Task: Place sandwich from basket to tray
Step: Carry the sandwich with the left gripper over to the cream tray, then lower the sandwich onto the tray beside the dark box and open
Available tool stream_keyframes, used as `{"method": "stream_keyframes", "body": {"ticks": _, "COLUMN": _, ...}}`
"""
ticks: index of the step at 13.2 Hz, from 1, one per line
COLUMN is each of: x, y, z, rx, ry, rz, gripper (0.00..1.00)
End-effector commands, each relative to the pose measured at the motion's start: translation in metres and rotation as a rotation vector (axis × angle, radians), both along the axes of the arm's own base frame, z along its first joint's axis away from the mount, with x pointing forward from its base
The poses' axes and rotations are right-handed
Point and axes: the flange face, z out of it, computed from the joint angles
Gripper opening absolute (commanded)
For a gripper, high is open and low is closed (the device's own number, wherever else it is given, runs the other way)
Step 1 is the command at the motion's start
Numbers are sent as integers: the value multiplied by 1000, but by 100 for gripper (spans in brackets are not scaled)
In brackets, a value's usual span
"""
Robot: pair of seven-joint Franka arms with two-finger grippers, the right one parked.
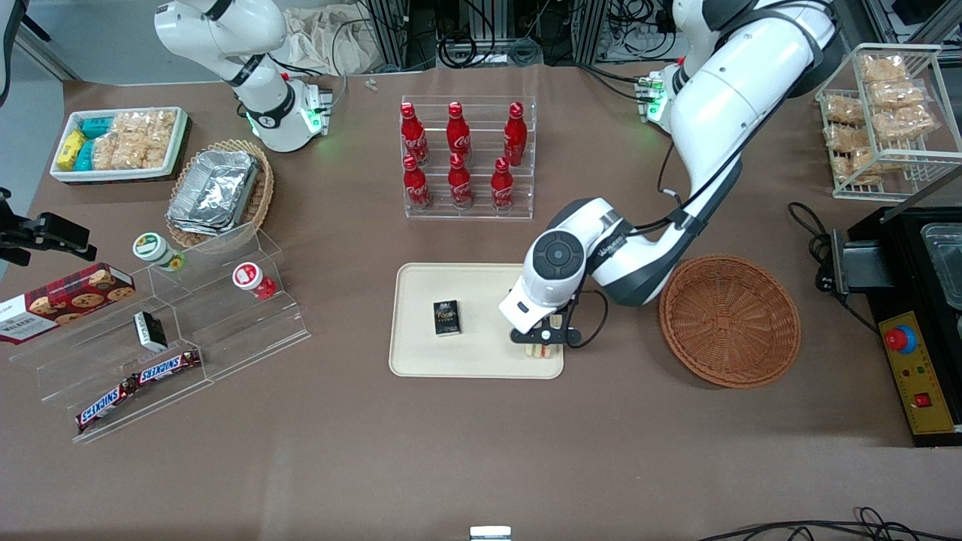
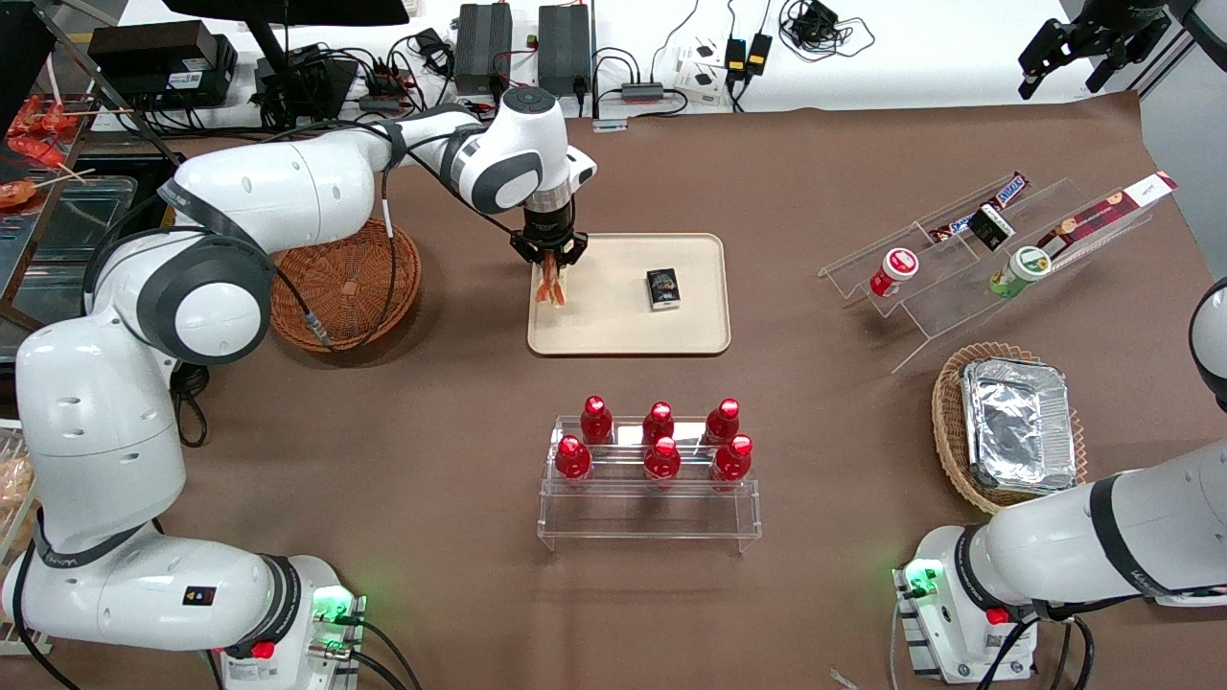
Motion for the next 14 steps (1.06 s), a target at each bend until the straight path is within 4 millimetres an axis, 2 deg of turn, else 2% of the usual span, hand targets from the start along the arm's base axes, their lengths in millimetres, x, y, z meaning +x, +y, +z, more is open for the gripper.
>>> {"method": "stream_keyframes", "body": {"ticks": 1, "x": 8, "y": -2, "z": 6, "rx": 2, "ry": -22, "rz": 20, "gripper": 0}}
{"method": "stream_keyframes", "body": {"ticks": 4, "x": 21, "y": 9, "z": -17, "rx": -17, "ry": -35, "rz": 49, "gripper": 0}}
{"method": "stream_keyframes", "body": {"ticks": 9, "x": 19, "y": 6, "z": -22, "rx": -30, "ry": -35, "rz": 69, "gripper": 0}}
{"method": "stream_keyframes", "body": {"ticks": 10, "x": 14, "y": -1, "z": -22, "rx": -27, "ry": -36, "rz": 82, "gripper": 3}}
{"method": "stream_keyframes", "body": {"ticks": 11, "x": 11, "y": -6, "z": -22, "rx": -27, "ry": -37, "rz": 88, "gripper": 35}}
{"method": "stream_keyframes", "body": {"ticks": 12, "x": 11, "y": -6, "z": -22, "rx": -26, "ry": -40, "rz": 75, "gripper": 92}}
{"method": "stream_keyframes", "body": {"ticks": 13, "x": 14, "y": -5, "z": -19, "rx": -21, "ry": -62, "rz": 62, "gripper": 100}}
{"method": "stream_keyframes", "body": {"ticks": 14, "x": 15, "y": -5, "z": -15, "rx": -8, "ry": -88, "rz": 49, "gripper": 100}}
